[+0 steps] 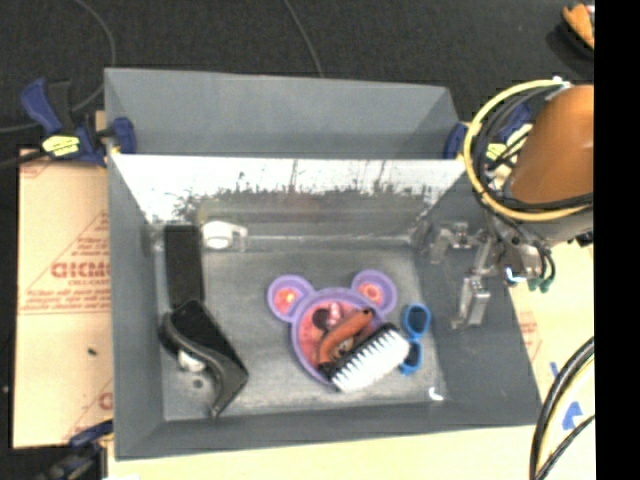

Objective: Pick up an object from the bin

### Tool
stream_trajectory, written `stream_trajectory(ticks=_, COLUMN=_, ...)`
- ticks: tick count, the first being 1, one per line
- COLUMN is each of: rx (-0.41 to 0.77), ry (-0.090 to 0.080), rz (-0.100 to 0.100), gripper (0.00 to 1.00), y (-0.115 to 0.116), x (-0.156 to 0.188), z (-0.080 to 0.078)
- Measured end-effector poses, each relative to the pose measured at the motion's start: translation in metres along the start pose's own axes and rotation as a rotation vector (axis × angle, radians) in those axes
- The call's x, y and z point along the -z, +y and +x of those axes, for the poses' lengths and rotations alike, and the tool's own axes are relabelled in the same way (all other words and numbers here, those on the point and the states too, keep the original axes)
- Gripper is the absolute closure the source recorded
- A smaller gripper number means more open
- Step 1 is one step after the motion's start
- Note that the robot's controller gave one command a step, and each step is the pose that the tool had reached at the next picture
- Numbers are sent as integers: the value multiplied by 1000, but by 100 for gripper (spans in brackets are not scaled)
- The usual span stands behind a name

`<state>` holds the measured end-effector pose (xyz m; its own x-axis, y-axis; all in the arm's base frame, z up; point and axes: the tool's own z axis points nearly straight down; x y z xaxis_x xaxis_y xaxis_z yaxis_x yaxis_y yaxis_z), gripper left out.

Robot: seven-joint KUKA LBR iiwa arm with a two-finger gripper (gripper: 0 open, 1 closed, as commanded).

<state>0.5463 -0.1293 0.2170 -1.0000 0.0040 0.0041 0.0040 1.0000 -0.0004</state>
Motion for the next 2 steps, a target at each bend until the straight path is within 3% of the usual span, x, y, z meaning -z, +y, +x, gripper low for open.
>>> stream_trajectory(ticks=1, rx=4, ry=-8, rz=2, gripper=0, y=1, x=5, z=-2)
stream_trajectory(ticks=2, rx=157, ry=-9, rz=3, gripper=0, y=48, x=-101, z=-28)
